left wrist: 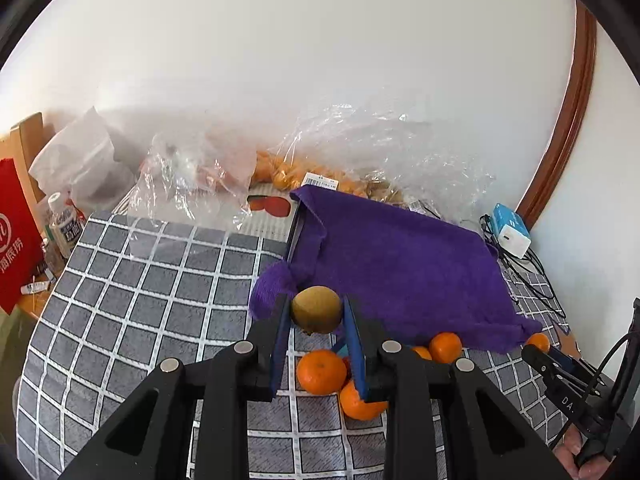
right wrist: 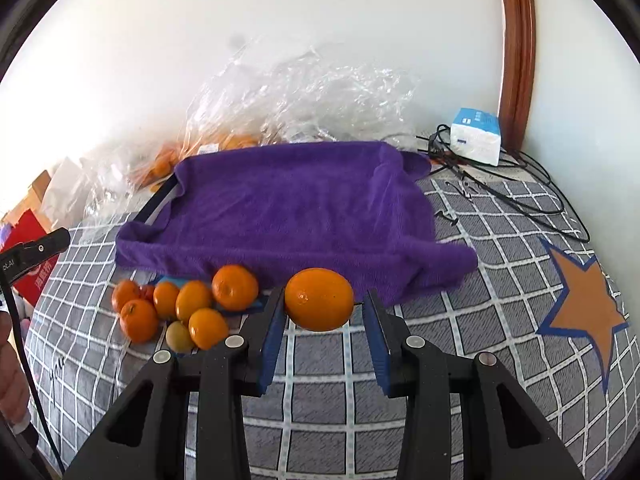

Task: Organize fruits
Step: 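Carry both fruits onto the purple towel and open both grippers to release them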

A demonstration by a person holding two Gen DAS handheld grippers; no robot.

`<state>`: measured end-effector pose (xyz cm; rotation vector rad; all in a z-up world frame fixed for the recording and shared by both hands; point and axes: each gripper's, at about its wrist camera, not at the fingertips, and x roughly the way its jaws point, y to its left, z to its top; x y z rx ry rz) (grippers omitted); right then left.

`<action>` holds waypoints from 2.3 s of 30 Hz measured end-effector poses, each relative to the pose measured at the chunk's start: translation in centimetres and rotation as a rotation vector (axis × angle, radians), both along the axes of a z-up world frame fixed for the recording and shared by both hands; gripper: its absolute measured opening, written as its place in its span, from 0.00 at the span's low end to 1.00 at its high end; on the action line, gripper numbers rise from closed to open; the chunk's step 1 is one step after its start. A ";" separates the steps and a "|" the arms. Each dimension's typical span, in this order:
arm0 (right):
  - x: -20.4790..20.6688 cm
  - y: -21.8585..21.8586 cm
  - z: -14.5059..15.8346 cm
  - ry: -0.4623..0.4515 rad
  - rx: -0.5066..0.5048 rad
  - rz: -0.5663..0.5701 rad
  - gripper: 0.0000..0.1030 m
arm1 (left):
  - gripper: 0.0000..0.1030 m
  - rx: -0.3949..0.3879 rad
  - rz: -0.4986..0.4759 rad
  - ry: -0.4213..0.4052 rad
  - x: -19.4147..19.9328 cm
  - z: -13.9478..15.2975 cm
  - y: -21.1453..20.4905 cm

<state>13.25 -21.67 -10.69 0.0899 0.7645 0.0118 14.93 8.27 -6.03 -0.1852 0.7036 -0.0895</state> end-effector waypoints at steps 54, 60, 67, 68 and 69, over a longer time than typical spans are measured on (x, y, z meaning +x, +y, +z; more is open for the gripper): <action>14.7 0.2 -4.6 0.088 -0.057 0.011 0.38 | 0.24 0.095 -0.054 0.232 14.4 -7.2 -4.5; 14.8 0.3 -5.2 0.107 -0.063 0.014 0.38 | 0.25 0.109 -0.065 0.257 14.5 -8.0 -4.7; 14.6 0.5 -5.1 0.136 -0.076 0.012 0.42 | 0.25 0.143 -0.099 0.276 14.4 -8.1 -5.4; 14.4 0.5 -4.9 0.136 -0.072 0.011 0.46 | 0.25 0.150 -0.100 0.269 14.3 -7.8 -5.4; 14.2 0.5 -4.7 0.133 -0.068 0.009 0.48 | 0.28 0.153 -0.104 0.263 14.2 -7.5 -5.5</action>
